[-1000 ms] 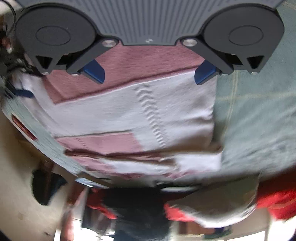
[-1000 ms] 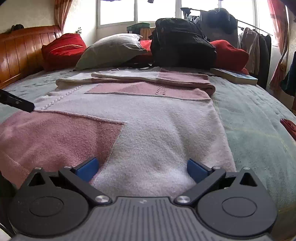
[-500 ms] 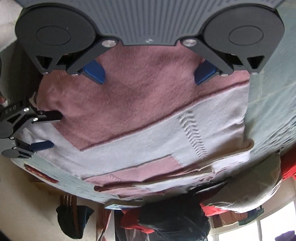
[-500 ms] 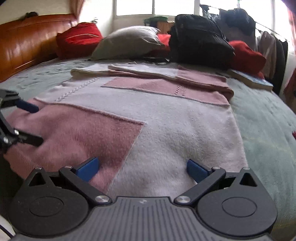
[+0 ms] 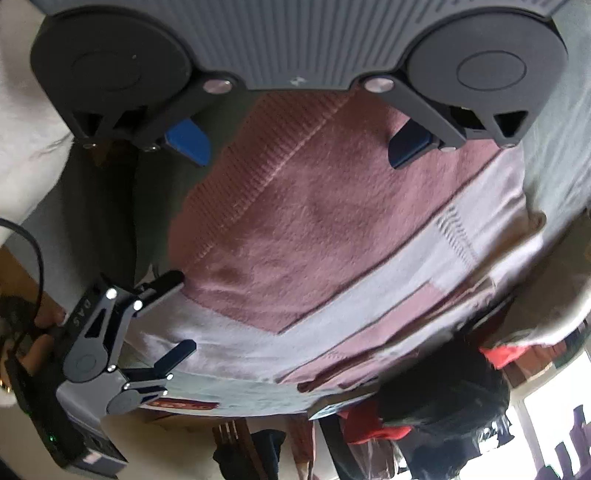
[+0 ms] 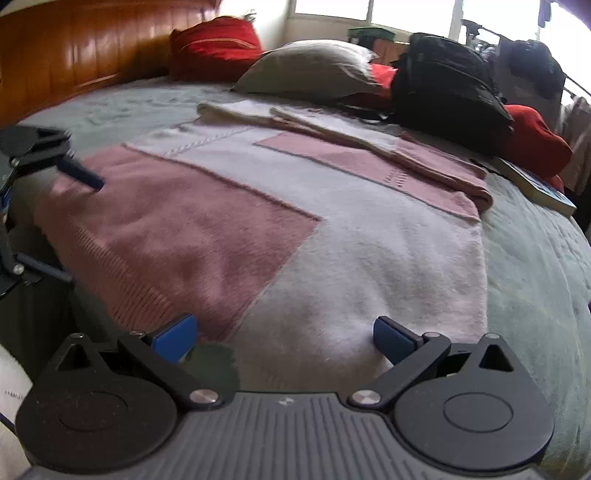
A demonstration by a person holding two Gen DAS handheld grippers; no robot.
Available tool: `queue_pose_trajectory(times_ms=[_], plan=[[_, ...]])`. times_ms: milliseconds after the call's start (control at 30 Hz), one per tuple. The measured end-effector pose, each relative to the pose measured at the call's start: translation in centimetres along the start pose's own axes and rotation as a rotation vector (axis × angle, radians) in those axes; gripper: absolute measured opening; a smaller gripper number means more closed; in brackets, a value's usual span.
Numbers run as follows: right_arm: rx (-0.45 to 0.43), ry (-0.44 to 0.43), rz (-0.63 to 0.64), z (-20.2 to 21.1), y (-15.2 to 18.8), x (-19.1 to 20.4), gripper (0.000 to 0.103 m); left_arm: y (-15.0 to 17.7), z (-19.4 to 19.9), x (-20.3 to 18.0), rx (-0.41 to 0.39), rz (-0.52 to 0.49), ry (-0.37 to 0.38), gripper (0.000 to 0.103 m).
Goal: Fold clothes
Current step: 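Move both tools to the pink sweater hem, one at each end, then close the left tool on the pink hem while the right tool grips its other end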
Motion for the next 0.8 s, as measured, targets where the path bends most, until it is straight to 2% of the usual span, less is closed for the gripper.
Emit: queue_pose_trajectory(times_ms=[100, 267, 367, 467, 533, 667, 800], plan=[[0.008, 0.007, 0.07, 0.3, 0.0, 0.9, 0.103, -0.8, 0.0, -0.7, -0.014, -0.093, -0.052, 0.102], [0.022, 0.003, 0.205, 0.5, -0.3, 2.4, 0.103, -1.4, -0.5, -2.7, 0.008, -0.405, -0.153, 0.102], [0.038, -0.012, 0.295, 0.1, 0.0, 3.7, 0.103, -0.7, -1.3, -4.2, 0.028, -0.531, -0.174, 0.102], [0.056, -0.036, 0.367, -0.8, 0.6, 5.4, 0.103, -0.2, -2.5, -5.3, 0.028, -0.577, -0.2, 0.102], [0.041, -0.007, 0.406, -1.3, 0.5, 6.3, 0.103, -0.1, -3.4, -5.5, 0.019, -0.585, -0.231, 0.102], [-0.018, 0.081, 0.518, -2.0, 0.5, 7.8, 0.103, -0.2, -4.9, -5.7, -0.004, -0.624, -0.317, 0.102], [-0.042, 0.207, 0.639, -2.6, 0.9, 7.9, 0.103, -0.6, -4.5, -5.2, -0.027, -0.596, -0.322, 0.103]])
Point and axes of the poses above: each gripper's, at about its wrist camera, not at the fingertips, and z roughly against the way its jaws point, x to its left, y to its underside, the point moved 10 cm from there along -z, roughly the way its jaws point, and after that the axes turned 1 degree about x, right-handed, at the moved point
